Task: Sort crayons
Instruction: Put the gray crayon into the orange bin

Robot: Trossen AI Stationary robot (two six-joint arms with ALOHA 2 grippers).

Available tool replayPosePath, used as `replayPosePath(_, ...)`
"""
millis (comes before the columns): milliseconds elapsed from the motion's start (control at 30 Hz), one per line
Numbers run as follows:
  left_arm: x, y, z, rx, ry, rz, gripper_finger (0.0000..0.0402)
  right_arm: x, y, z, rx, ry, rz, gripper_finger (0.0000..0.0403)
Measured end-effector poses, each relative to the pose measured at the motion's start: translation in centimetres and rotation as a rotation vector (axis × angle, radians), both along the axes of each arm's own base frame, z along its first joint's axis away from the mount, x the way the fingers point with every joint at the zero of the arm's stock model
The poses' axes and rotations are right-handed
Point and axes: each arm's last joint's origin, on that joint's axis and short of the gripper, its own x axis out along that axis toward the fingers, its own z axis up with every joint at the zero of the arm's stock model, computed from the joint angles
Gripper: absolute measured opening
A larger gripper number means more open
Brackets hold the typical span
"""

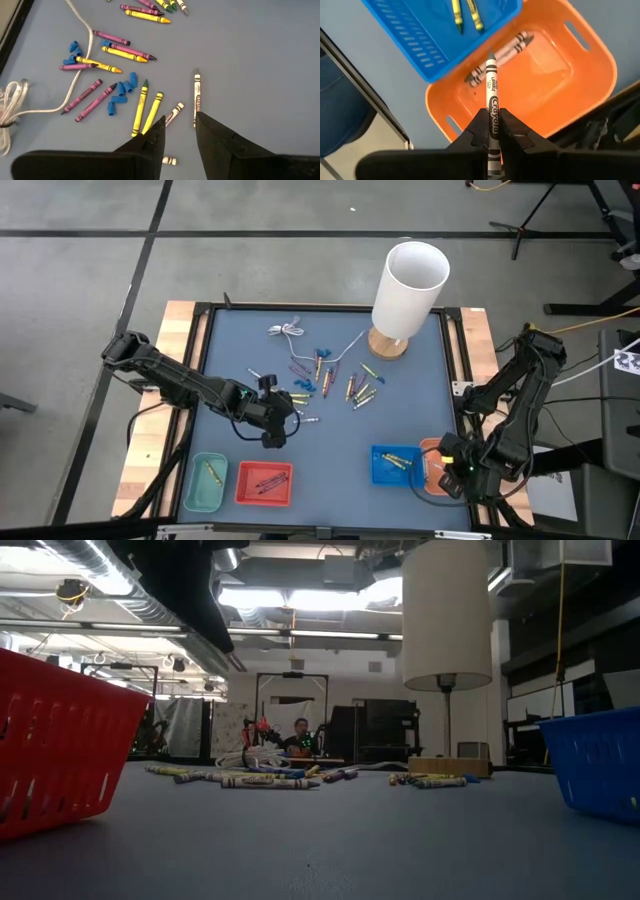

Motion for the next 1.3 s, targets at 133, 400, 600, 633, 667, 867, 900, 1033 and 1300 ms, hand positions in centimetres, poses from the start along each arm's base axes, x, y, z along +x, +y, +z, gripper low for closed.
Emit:
replayPosePath(133, 0.5, 0.1, 0.1, -0.039, -0.032, -0.004, 0.0084, 0.1, -0.1, 0.0, -0.017, -0.037, -0.007, 0.0019)
replayPosePath(400, 1.9, 1.3, -0.5, -0.086, -0.043, -0.026, 0.0067, 0.1, -0.1, 0.0, -0.019, -0.039, -0.009, 0.0037)
replayPosePath(600, 2.9, 1.9, -2.0, -0.116, 0.005, -0.021, 0.0060, 0.0, -0.2, 0.0, -0.038, -0.030, -0.007, 0.0098)
replayPosePath(633, 3.1, 2.0, -2.4, -0.114, 0.015, -0.017, 0.0059, 0.0, -0.3, 0.0, -0.043, -0.028, -0.007, 0.0105)
replayPosePath(667, 3.4, 2.0, -2.8, -0.113, 0.020, -0.013, 0.0059, 0.0, -0.3, 0.0, -0.047, -0.027, -0.007, 0.0111)
replayPosePath(867, 4.4, 2.2, -5.2, -0.108, 0.085, 0.000, 0.0064, 0.0, -0.6, 0.0, -0.094, -0.063, 0.014, 0.0123)
replayPosePath(900, 4.6, 2.3, -5.5, -0.114, 0.093, -0.003, 0.0065, 0.1, -0.6, 0.0, -0.103, -0.080, 0.023, 0.0122)
replayPosePath(1033, 4.9, 2.2, -7.0, -0.159, 0.149, -0.020, 0.0069, 0.2, -0.7, 0.0, -0.141, -0.139, 0.057, 0.0121)
replayPosePath(1300, 5.4, 2.1, -9.0, -0.172, 0.210, -0.025, 0.0070, 0.5, -0.8, 0.1, -0.204, -0.232, 0.087, 0.0120)
